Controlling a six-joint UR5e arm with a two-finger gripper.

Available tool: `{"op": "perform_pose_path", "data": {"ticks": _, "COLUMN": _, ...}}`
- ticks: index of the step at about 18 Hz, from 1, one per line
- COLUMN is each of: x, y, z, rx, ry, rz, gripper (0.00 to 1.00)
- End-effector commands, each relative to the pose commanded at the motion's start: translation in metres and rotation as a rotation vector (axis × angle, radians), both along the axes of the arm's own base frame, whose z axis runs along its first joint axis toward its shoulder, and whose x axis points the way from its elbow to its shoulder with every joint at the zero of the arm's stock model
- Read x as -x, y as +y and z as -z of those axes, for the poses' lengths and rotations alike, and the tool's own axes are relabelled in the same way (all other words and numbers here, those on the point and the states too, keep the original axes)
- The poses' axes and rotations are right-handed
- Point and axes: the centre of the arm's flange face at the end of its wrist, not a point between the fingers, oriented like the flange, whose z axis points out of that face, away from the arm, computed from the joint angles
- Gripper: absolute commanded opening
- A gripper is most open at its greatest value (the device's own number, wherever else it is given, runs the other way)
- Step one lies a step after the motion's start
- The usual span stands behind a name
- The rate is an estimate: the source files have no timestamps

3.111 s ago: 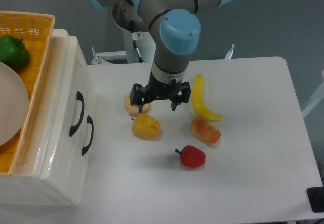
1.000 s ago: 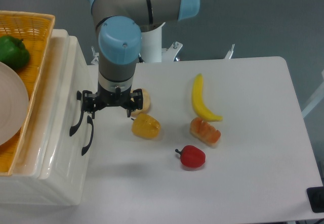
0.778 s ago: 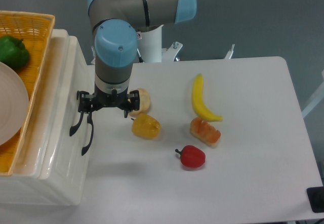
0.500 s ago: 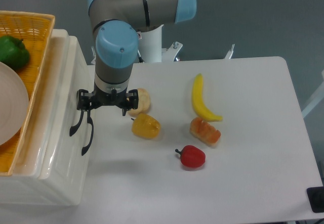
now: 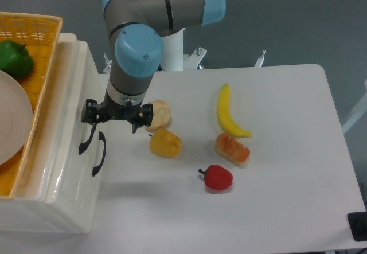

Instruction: Slide open the top white drawer

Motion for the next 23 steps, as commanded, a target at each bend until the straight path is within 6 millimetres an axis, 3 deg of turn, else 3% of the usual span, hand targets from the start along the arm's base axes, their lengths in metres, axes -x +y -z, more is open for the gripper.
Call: {"op": "perform_pose_path", "data": {"ticks": 23, "x": -0.01, "y": 0.0, "z": 0.016, "rx": 0.011, "ry": -0.029, "rz": 0.011, "gripper": 1.0}}
